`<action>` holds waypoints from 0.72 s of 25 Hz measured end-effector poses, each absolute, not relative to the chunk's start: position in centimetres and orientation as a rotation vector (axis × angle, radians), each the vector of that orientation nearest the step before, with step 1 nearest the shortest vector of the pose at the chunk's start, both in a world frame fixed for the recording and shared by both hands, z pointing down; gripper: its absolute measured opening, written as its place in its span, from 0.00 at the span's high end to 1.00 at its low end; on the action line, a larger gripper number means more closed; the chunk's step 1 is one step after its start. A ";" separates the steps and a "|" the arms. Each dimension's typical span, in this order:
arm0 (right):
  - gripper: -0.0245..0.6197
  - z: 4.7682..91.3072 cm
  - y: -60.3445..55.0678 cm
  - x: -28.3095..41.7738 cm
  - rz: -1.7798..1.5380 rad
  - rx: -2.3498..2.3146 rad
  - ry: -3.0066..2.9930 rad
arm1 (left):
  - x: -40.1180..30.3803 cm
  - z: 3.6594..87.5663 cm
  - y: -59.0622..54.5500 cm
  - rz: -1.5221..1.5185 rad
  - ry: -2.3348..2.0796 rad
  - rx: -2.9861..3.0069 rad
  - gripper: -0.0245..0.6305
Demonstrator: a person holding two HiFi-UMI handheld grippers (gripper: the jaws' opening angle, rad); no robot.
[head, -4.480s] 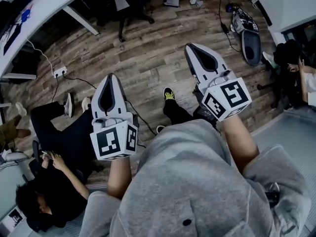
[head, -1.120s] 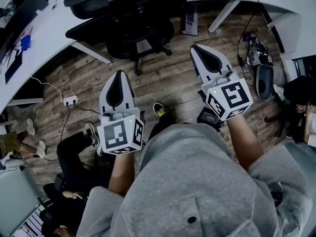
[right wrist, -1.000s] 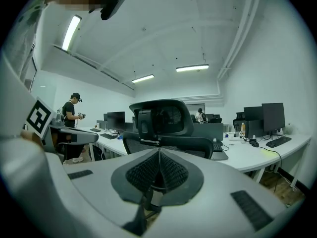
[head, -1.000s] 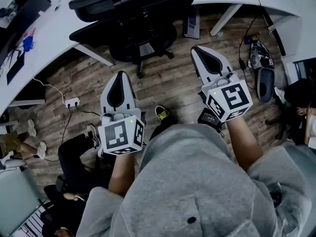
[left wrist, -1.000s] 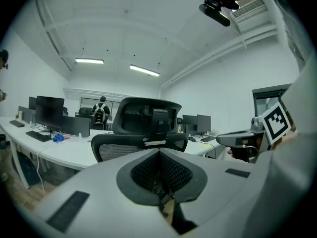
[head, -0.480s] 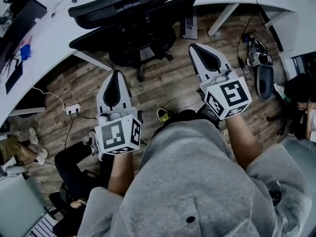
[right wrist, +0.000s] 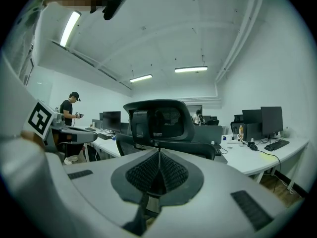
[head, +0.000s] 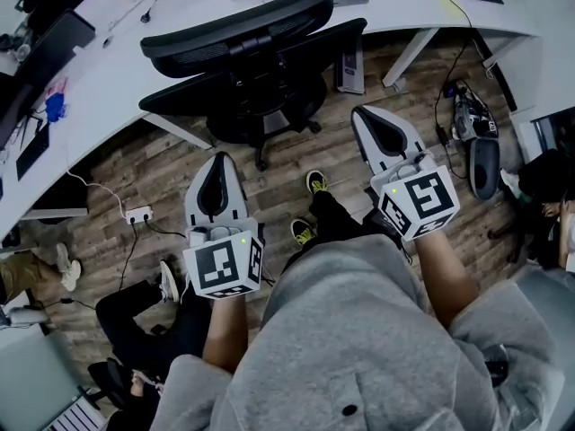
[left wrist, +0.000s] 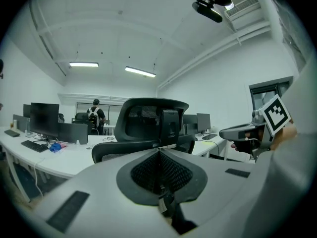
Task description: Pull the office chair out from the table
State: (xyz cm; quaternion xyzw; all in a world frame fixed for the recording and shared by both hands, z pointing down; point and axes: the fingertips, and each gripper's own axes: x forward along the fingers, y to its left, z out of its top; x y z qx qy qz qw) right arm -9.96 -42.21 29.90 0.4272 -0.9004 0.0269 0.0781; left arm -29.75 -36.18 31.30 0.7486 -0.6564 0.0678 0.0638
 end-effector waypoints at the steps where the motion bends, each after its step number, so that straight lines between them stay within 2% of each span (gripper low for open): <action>1: 0.91 29.8 -42.6 -9.9 0.074 1.281 -2.695 | -30.0 31.2 -36.5 0.215 -1.991 2.262 0.95; 18: 0.91 29.6 -56.3 -9.7 -0.033 1.219 -2.699 | -36.3 31.7 -46.5 0.423 -2.164 2.142 0.94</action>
